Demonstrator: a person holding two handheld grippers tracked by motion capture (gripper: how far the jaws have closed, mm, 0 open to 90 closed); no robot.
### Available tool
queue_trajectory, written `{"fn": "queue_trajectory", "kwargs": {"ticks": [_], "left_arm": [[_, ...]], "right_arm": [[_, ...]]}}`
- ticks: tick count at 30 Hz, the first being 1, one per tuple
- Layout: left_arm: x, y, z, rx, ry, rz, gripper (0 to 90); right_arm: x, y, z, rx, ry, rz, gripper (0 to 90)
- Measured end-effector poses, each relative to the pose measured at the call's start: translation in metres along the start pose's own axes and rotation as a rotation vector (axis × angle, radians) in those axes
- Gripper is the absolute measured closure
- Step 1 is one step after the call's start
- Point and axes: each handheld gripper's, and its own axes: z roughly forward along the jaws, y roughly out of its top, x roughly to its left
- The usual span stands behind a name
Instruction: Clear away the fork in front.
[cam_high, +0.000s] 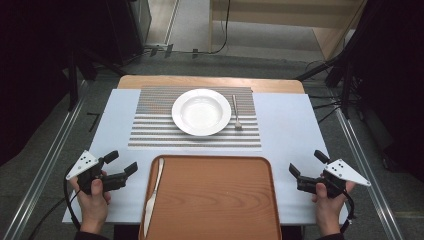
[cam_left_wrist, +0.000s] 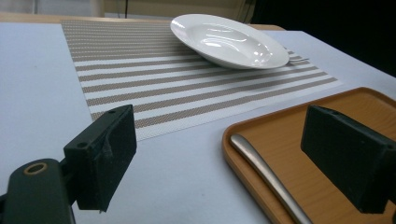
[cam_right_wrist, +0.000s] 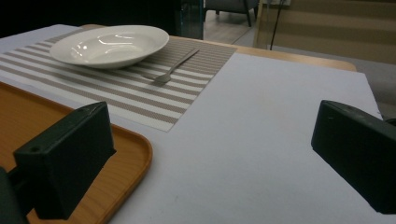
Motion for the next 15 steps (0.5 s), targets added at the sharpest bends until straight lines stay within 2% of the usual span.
{"fn": "queue_trajectory", "kwargs": {"ticks": [6, 7, 11, 15], "left_arm": [[0.005, -0.001, -0.001, -0.016, -0.005, -0.008, 9.7], [0.006, -0.001, -0.002, -0.016, 0.008, -0.004, 9.7], [0.01, -0.004, -0.002, -0.015, 0.005, 0.0, 9.7], [0.011, -0.007, -0.001, -0.016, 0.0, 0.003, 9.8]], "right_arm": [[0.007, 0.015, 0.008, 0.009, 0.031, -0.019, 0.0], [0.009, 0.017, 0.011, 0.014, 0.035, -0.023, 0.0], [0.013, 0.023, 0.02, 0.03, 0.037, -0.037, 0.0], [0.013, 0.028, 0.029, 0.028, 0.066, 0.002, 0.0]]}}
